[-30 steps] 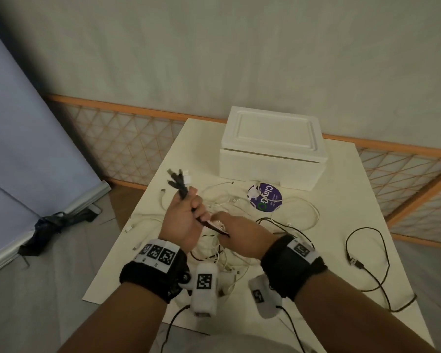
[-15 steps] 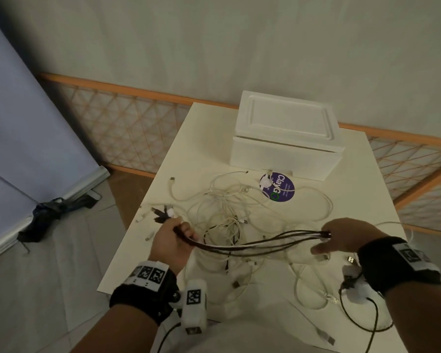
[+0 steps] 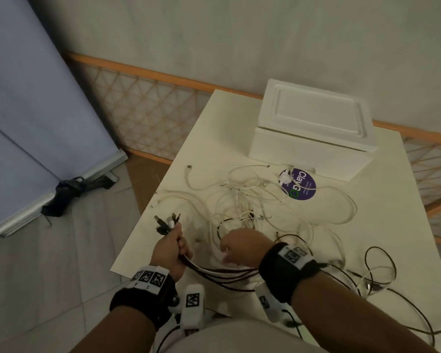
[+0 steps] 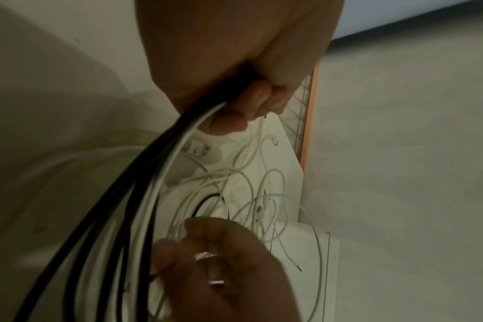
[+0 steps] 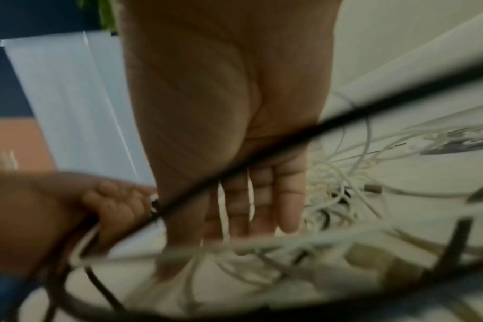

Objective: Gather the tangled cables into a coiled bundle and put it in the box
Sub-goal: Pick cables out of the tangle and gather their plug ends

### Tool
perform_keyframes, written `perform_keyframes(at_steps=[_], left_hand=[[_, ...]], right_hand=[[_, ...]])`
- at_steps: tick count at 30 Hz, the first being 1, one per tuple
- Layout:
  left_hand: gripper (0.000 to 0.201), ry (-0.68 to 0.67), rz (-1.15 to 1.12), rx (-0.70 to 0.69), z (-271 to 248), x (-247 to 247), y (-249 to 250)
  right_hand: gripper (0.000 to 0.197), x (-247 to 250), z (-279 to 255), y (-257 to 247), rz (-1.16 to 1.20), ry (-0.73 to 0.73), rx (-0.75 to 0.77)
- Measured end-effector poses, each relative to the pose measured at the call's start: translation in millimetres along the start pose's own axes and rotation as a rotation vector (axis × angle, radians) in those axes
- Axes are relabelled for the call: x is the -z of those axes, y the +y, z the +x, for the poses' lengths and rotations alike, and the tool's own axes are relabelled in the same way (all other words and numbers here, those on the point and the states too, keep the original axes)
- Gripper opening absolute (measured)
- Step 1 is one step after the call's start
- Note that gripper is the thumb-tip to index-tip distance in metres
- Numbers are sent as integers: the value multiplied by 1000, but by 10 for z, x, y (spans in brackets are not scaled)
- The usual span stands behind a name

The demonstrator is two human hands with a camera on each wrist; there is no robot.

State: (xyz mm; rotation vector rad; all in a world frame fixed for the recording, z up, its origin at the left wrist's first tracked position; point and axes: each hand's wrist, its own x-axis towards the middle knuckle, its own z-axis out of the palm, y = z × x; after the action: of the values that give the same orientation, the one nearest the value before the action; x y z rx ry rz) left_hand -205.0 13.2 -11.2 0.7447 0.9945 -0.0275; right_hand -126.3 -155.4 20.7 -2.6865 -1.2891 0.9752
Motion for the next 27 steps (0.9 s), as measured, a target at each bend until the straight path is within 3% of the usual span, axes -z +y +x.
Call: perform_keyframes(at_steps=[2,5,8,11,14,18,21,27], left_hand=[[37,21,4,9,4,53,-13],[37,51,-7,7,-14,82,-16],[34,100,-38,2,-10,90,-28],[15,159,-56,-10,5,102,-19],[15,148,-27,-3,-2,105,-4],[20,98,-5,-22,-27,77,36],[17,51,152,-80,-69,12,53],[8,-274,220,-200,-256,-348,199]], right_hand=[[35,-83,87,16,-121,-64,-3],[30,-107,126,78,-149,-40,-6],[33,-10,200,31,-97,111,50],[19,17,449,-175,-109,251,195],[28,-92,652,-335,-229,166,315],[28,-126,653,-262,-240,117,322],[20,33,555,-182,-31,169,249],[9,601,281,-81,553,463,108]])
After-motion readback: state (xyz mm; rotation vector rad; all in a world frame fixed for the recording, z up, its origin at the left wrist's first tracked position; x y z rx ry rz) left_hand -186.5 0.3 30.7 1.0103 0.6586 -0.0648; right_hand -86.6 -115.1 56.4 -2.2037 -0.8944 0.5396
